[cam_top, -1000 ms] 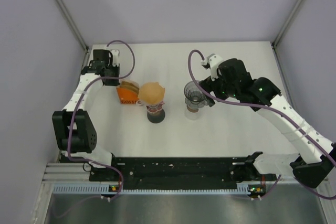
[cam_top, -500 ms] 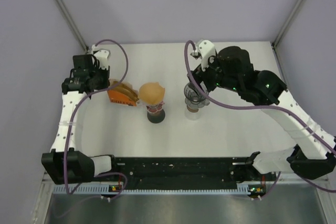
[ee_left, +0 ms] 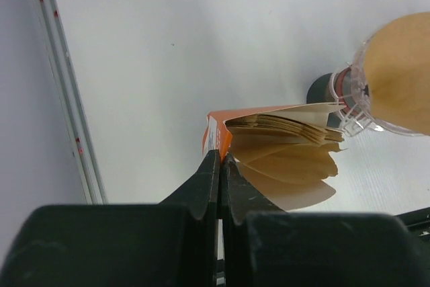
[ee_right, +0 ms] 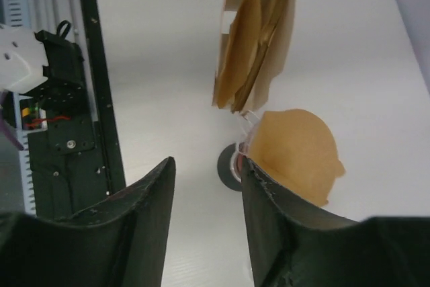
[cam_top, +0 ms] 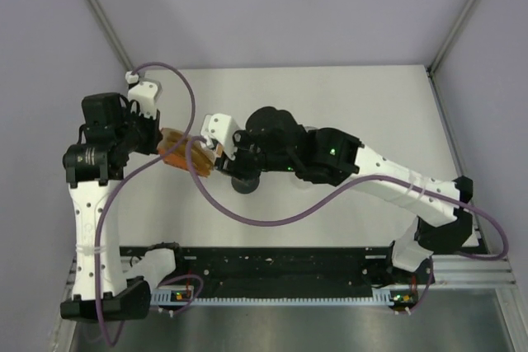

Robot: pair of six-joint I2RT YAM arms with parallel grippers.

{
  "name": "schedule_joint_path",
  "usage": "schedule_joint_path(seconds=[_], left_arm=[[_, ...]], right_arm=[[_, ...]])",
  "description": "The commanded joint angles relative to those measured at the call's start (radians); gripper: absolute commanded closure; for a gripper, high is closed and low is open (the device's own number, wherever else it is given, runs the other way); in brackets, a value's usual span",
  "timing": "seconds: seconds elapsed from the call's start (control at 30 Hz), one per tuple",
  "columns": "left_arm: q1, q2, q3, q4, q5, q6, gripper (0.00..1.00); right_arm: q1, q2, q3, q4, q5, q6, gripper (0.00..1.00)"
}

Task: Place the coffee filter in the dripper

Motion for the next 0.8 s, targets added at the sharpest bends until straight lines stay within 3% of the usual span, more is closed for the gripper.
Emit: schedule_joint_path(seconds=[0.0, 0.2, 0.47, 0.77], left_arm=[[0.005, -0.06, 0.069, -0.096, 0.027, 0.021, 1.0], [0.005, -0.096, 0.09, -0.136, 0.065, 0.007, 1.0], [0.005, -0.096, 0.107, -0.157, 0.087, -0.003, 1.0], [0.005, -0.103, 0.11, -0.157, 0.116, -0.017, 1.0]], right_arm=[[0.022, 0.026, 0.024, 0.119, -0.123, 0.012, 0.59], [0.033, 0.076, -0.046, 0.242, -0.206, 0.074, 0.72], [0.036, 0.096, -0.176, 0.348, -0.289, 0.126, 0.73], [0.034, 0.115, -0.251, 0.38, -0.196, 0.098, 0.74]])
